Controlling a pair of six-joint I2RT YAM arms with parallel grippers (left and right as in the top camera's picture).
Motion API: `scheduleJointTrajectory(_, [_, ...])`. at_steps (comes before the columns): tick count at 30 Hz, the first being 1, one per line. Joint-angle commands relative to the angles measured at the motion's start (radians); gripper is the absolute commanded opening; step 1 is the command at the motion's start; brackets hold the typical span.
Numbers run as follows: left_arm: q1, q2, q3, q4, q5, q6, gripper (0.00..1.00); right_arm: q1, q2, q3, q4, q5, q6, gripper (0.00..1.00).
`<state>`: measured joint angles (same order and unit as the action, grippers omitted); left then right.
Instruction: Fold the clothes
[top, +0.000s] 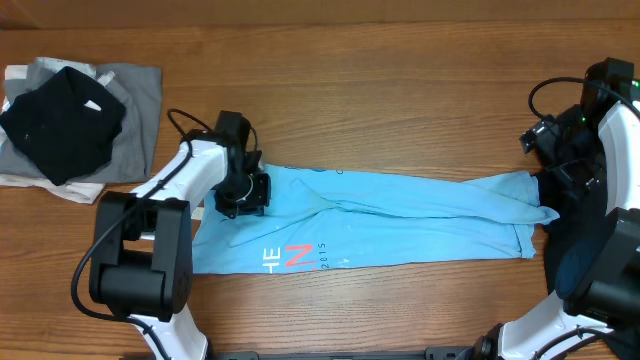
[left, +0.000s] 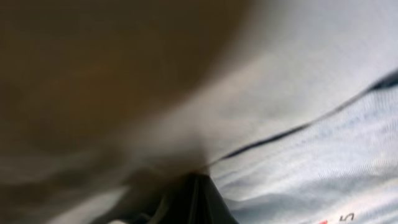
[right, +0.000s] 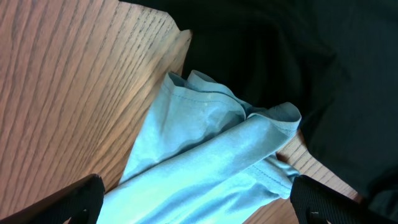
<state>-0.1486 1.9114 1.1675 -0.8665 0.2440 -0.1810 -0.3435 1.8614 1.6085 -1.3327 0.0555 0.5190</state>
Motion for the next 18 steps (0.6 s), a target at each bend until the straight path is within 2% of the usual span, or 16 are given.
scheduleJointTrajectory(1, [0.06,-0.002,-0.034,0.016,-0.097,-0.006,0.04,0.002,-0.036,0.02,0.0,-0.006,-0.004,1.0])
scheduleJointTrajectory(18, [0.356,-0.002,-0.034,0.03,-0.171,-0.007,0.04,0.002,-0.036,0.02,0.0,-0.006,-0.004,1.0])
